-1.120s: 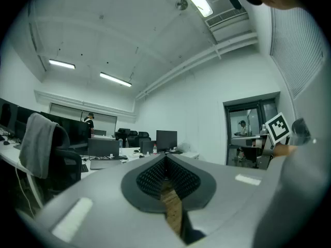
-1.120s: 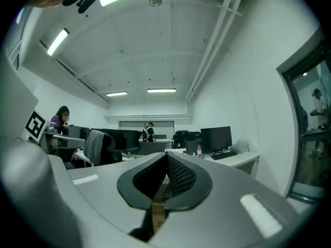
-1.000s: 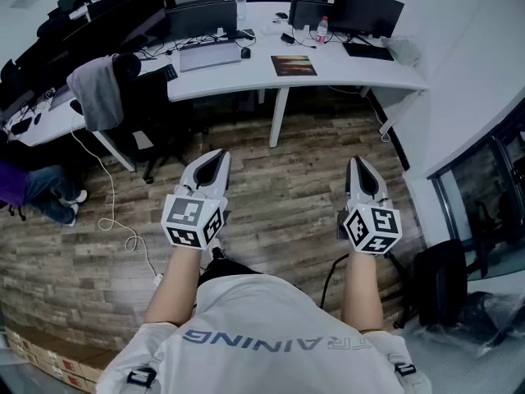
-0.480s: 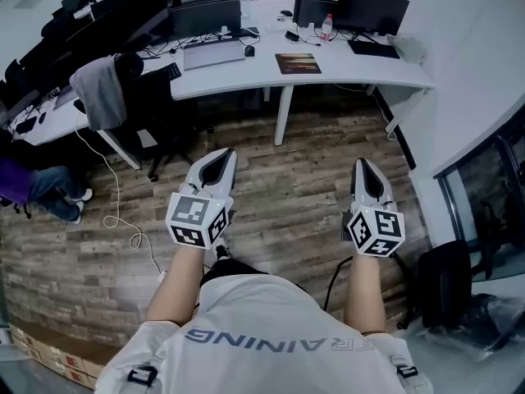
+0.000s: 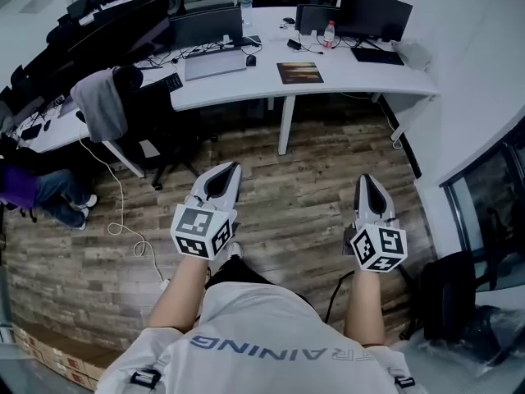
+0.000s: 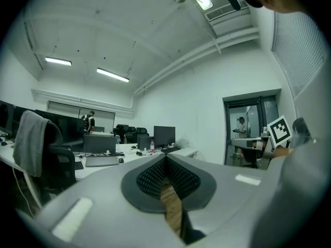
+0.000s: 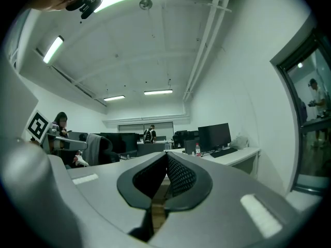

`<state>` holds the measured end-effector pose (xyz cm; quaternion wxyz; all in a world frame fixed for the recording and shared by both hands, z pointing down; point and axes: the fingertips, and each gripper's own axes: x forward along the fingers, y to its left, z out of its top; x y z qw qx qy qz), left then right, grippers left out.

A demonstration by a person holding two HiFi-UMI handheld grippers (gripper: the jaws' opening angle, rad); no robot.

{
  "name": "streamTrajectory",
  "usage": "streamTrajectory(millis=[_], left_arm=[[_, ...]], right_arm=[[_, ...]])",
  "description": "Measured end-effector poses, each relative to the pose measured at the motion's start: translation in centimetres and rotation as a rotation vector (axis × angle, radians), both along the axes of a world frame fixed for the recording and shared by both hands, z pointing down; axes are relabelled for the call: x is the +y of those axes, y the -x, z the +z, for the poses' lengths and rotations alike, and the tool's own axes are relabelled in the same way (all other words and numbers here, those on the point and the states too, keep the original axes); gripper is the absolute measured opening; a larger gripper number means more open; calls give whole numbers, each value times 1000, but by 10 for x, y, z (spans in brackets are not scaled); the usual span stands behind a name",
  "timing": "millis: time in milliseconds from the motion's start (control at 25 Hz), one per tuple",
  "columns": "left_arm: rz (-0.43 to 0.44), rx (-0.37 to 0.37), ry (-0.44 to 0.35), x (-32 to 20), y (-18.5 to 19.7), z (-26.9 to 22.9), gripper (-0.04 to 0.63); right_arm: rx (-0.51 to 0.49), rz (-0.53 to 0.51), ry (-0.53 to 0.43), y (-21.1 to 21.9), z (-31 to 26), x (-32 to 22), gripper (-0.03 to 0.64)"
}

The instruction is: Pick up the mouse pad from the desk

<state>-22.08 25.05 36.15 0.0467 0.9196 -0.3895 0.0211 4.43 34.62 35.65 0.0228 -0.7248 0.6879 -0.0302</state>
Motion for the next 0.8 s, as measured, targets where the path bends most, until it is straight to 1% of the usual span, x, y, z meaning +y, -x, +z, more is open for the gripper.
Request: streamTrajectory(millis=[200, 400, 640, 800], left_arm=[[21, -13, 5, -20, -23, -2, 0], [50, -17, 1, -51, -51, 0, 0], [84, -7, 49, -109, -87, 12, 0], [98, 16, 47, -156, -110, 9, 0]], right_arm=[[-10, -2, 30, -13, 13, -19, 14], [-6, 10, 44, -36, 15, -49, 14], [16, 39, 93, -67, 19, -100, 14], [27, 46, 125, -88, 20, -147, 14]])
